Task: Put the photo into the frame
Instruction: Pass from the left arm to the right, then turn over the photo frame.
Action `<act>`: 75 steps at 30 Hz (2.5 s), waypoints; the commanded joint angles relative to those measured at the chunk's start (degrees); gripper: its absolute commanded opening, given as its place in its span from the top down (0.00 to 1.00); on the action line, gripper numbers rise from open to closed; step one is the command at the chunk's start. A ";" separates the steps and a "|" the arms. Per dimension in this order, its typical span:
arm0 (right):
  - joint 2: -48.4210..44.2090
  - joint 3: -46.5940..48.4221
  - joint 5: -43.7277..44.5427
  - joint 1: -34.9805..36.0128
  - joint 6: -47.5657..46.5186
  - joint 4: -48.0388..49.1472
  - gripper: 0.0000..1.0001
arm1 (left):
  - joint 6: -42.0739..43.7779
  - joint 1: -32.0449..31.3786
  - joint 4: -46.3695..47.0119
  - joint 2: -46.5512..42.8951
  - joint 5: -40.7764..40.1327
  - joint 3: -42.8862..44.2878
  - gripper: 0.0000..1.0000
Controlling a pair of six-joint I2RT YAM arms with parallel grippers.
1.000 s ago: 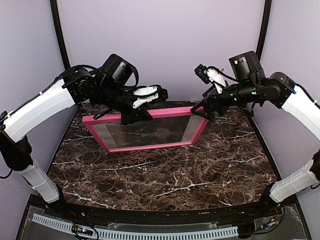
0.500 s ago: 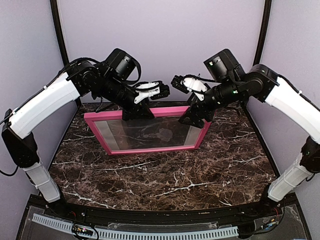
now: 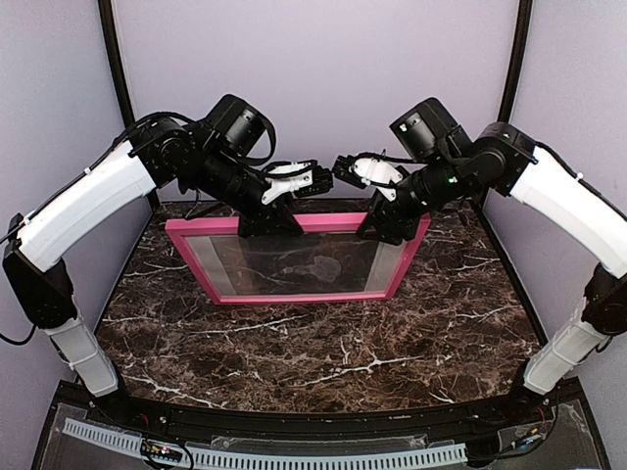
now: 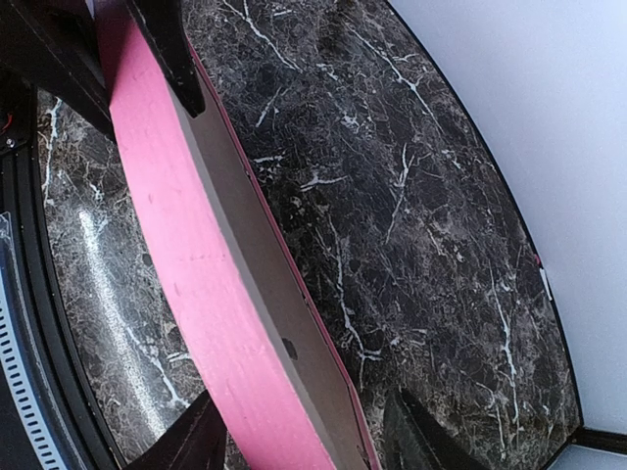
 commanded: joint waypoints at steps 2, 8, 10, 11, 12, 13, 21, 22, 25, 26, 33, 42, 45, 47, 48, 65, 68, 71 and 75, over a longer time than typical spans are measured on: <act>0.38 1.85 1.05 1.19 0.31 -0.32 0.47 | 0.12 0.04 -0.18 -0.90 3.08 2.06 1.00; 0.59 1.25 0.59 1.39 0.22 -0.63 0.61 | 0.11 0.25 -0.10 -0.73 2.93 1.78 0.95; 0.51 1.09 0.44 1.46 0.10 -0.69 0.63 | 0.02 0.35 0.02 -0.65 2.60 1.33 0.92; 0.44 0.94 0.12 1.48 0.01 -0.72 0.65 | 0.01 0.38 0.11 -0.57 2.49 0.98 0.90; 0.42 0.93 -0.13 1.48 0.02 -0.81 0.67 | 0.01 0.39 0.18 -0.59 2.30 0.70 0.88; 0.44 0.97 -0.29 1.46 -0.02 -0.81 0.69 | -0.04 0.44 0.28 -0.59 2.21 0.65 0.87; -0.23 0.80 -2.42 1.48 -0.31 -0.74 0.83 | -0.06 0.98 4.27 -3.04 0.37 -2.25 0.59; -0.35 0.73 -2.49 1.48 -0.28 -0.62 0.85 | -0.07 1.09 6.03 -4.26 0.10 -3.76 0.56; -0.92 0.71 -2.54 1.48 -0.14 -0.18 0.91 | -0.19 1.31 10.54 -7.22 -1.57 -6.92 0.46; -1.10 0.71 -2.29 1.48 0.09 0.05 0.93 | -0.31 1.42 12.91 -8.84 -1.97 -8.40 0.45; -1.37 3.09 0.74 1.18 4.03 2.34 1.00 | -5.26 2.48 23.15 -16.27 -10.77 -14.82 0.25; 4.52 13.94 -0.30 -4.40 14.73 2.43 1.00 | -12.87 3.90 31.18 -22.28 -23.17 -22.62 0.17; 7.31 18.08 -3.67 -7.91 21.10 3.27 1.00 | -17.25 4.57 31.80 -23.44 -25.02 -25.76 0.16; 8.15 18.37 -6.12 -10.58 25.54 5.46 1.00 | -19.97 5.12 32.50 -23.87 -25.70 -28.07 0.16; 8.25 17.82 -7.05 -11.59 27.89 7.01 1.00 | -21.69 5.18 33.15 -23.97 -26.22 -28.94 0.16; -4.25 -19.25 -17.17 -25.74 54.03 34.98 0.86 | -35.57 5.32 41.80 -20.48 -21.28 -45.56 0.16; -7.60 -28.57 -20.17 -26.58 58.92 42.35 0.78 | -35.72 5.32 43.06 -20.13 -21.56 -47.10 0.16; -9.94 -36.08 -21.68 -27.28 62.91 48.26 0.73 | -35.68 5.32 43.63 -19.84 -21.47 -47.89 0.16; -12.89 -46.38 -23.44 -28.45 68.72 57.61 0.70 | -35.68 5.36 44.18 -19.37 -21.29 -48.77 0.16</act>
